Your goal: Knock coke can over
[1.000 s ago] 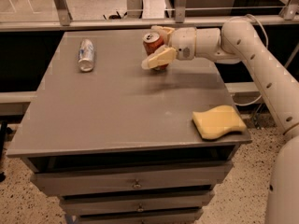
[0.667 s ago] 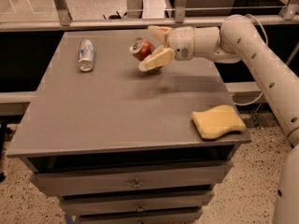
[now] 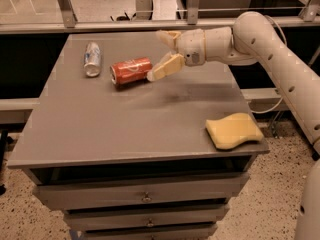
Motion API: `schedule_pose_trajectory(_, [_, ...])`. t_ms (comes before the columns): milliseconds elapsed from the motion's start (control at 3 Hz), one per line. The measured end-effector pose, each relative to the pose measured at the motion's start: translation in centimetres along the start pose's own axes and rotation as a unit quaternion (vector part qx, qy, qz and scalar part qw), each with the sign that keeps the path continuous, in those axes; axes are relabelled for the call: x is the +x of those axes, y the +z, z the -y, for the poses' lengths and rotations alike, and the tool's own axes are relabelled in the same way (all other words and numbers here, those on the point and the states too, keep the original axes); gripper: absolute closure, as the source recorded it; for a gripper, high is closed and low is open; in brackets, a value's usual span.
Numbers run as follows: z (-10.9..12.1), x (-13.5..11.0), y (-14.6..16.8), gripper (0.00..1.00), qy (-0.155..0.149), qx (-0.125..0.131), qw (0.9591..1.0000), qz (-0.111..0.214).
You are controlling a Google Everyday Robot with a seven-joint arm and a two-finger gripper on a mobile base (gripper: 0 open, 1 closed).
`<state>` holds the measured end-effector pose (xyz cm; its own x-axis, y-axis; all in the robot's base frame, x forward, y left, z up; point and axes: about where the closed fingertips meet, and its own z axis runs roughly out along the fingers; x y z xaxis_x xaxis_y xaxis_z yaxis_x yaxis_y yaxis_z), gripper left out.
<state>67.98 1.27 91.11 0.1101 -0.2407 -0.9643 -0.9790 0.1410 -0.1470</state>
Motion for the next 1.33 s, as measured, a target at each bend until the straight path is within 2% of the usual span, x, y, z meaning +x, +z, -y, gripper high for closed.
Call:
schedule_pose_trajectory(333, [0.8, 1.3, 0.6, 0.0, -0.013, -0.006, 0.9997, -0.02])
schedule_pose_trajectory(1000, [2.9, 2.7, 1.2, 0.0, -0.04, -0.021, 0.9988, -0.021])
schedule_pose_trajectory(1333, [3.8, 2.9, 0.5, 0.0, -0.043, -0.011, 0.9987, -0.023])
